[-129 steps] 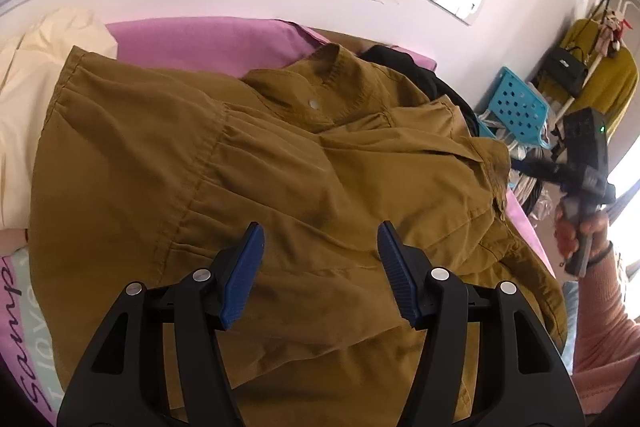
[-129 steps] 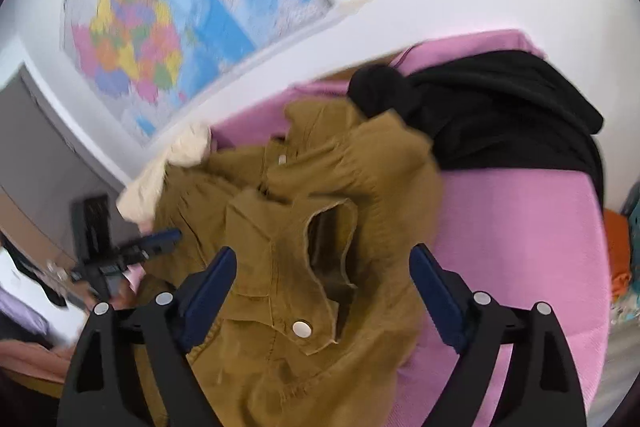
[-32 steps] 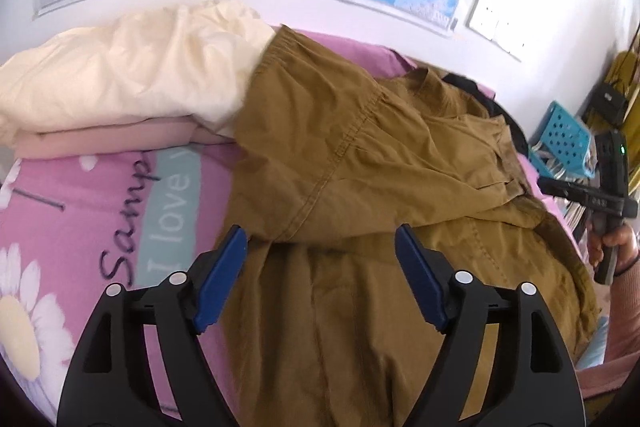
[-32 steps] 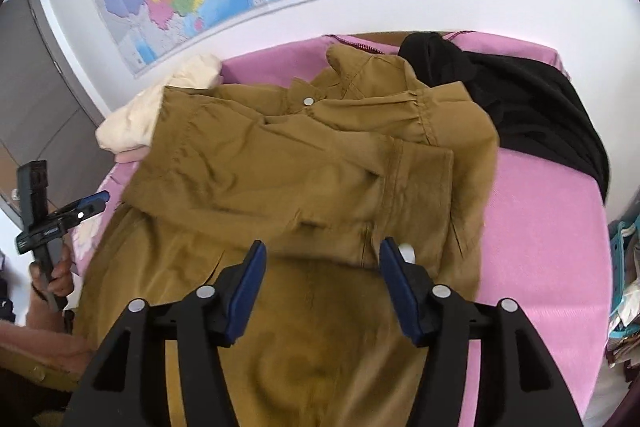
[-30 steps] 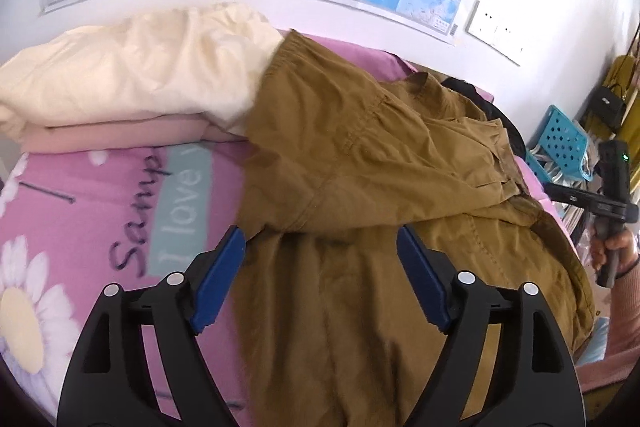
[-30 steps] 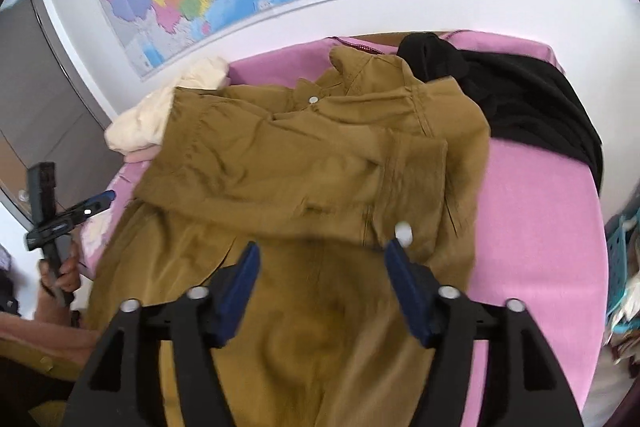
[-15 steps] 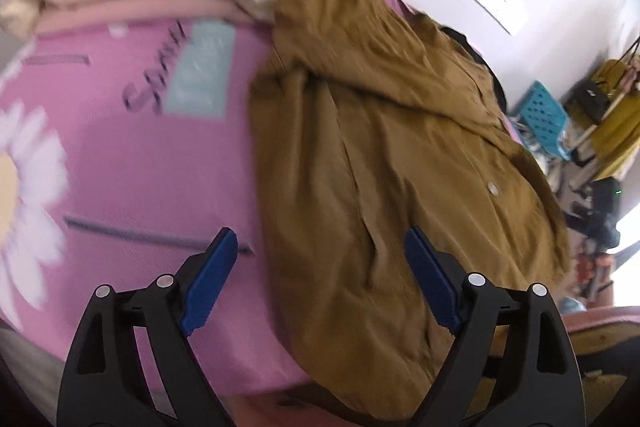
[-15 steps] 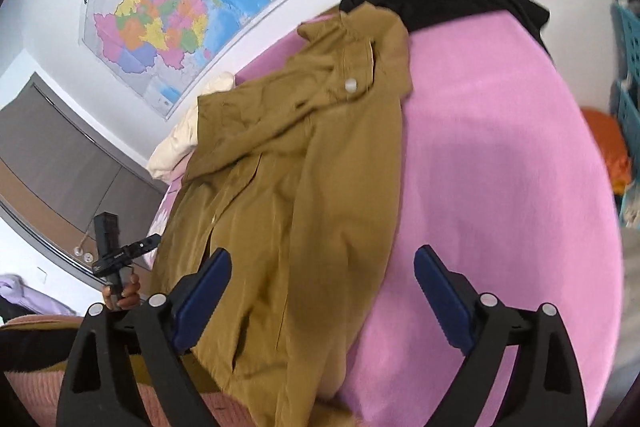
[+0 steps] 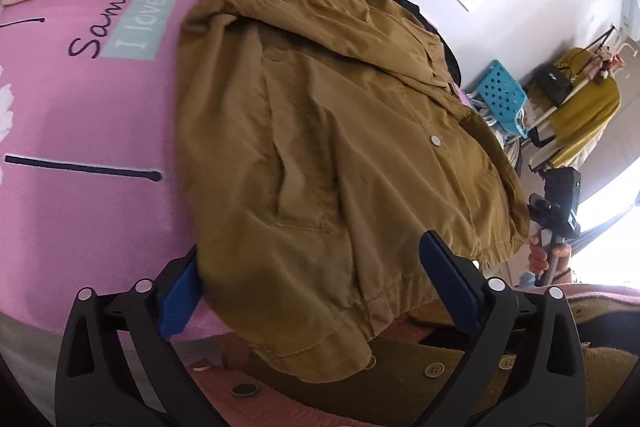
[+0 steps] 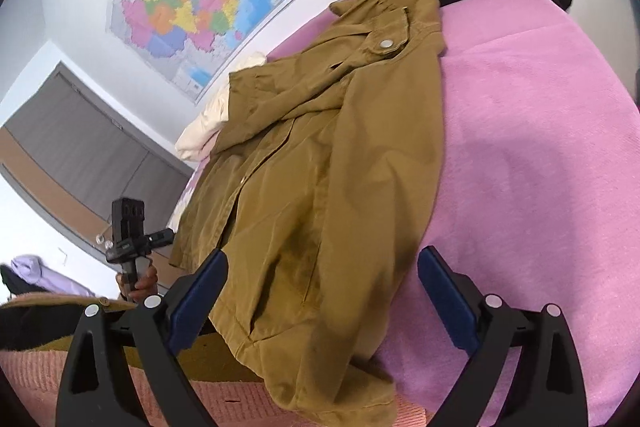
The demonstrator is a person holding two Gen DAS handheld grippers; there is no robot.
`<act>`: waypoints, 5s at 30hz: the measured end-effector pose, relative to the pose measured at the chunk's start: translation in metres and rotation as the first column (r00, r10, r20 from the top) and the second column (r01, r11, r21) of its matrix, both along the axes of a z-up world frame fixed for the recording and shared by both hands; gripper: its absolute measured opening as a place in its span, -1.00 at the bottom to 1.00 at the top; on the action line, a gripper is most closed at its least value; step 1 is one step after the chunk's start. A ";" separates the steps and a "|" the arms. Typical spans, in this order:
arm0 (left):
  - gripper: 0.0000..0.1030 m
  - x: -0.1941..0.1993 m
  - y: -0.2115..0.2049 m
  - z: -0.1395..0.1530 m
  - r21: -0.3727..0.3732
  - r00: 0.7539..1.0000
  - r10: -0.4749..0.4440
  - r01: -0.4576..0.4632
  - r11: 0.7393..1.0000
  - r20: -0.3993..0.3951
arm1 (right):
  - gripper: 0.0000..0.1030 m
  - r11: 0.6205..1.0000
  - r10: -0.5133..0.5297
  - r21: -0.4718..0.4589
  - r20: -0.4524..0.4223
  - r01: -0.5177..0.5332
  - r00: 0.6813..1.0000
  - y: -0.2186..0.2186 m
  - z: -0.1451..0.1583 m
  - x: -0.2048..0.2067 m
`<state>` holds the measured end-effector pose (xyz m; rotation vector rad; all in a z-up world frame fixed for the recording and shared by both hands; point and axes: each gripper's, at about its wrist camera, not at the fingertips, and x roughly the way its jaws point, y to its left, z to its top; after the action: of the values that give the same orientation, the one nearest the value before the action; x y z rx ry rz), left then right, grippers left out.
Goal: Fold large clothes
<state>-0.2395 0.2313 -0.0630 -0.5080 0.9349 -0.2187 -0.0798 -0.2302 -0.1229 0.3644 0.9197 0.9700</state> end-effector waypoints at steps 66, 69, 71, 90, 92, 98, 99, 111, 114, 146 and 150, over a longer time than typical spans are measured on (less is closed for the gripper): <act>-0.82 0.017 0.024 0.074 -0.138 0.994 0.055 -0.041 0.990 0.096 | -0.89 0.920 -0.058 0.392 0.070 0.026 0.996 -0.008 0.088 0.005; -0.81 0.026 0.031 0.087 -0.133 0.993 0.056 -0.042 0.990 0.107 | -0.90 0.903 -0.078 0.429 0.075 0.039 0.994 -0.006 0.101 0.029; -0.80 0.033 0.036 0.095 -0.134 0.992 0.054 -0.038 0.990 0.116 | -0.90 0.899 -0.092 0.436 0.077 0.049 0.993 -0.003 0.109 0.042; -0.74 0.156 0.078 0.146 -0.057 0.996 0.056 -0.052 0.997 0.066 | -0.90 0.889 -0.197 0.424 0.011 0.174 0.980 0.031 0.148 0.181; -0.74 0.167 0.080 0.147 -0.053 0.997 0.054 -0.051 0.997 0.057 | -0.90 0.888 -0.206 0.418 -0.008 0.190 0.978 0.032 0.146 0.192; -0.74 0.201 0.080 0.147 -0.011 0.997 0.069 -0.069 0.998 0.029 | -0.90 0.890 -0.233 0.385 -0.073 0.243 0.970 0.037 0.134 0.231; -0.74 0.205 0.081 0.146 -0.009 0.997 0.071 -0.071 0.997 0.025 | -0.90 0.890 -0.233 0.382 -0.084 0.247 0.969 0.039 0.132 0.236; -0.74 0.256 0.096 0.121 0.002 0.993 0.101 -0.101 0.995 -0.065 | -0.88 0.903 -0.262 0.305 -0.167 0.302 0.951 0.055 0.109 0.285; -0.73 0.266 0.099 0.112 0.006 0.990 0.109 -0.109 0.994 -0.088 | -0.86 0.904 -0.269 0.288 -0.192 0.316 0.944 0.058 0.102 0.295; -0.72 0.290 0.077 0.092 0.198 0.980 0.183 -0.165 0.966 -0.079 | -0.03 0.956 -0.291 0.092 0.176 0.278 0.941 0.082 0.150 0.239; -0.72 0.290 0.073 0.092 0.225 0.982 0.175 -0.156 0.962 -0.065 | -0.03 0.971 -0.235 0.022 0.292 0.239 0.927 0.096 0.161 0.216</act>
<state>0.0508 0.3046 0.0293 -0.3910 0.9803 0.0586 0.1357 -0.1337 0.0383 0.3018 0.5953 0.7686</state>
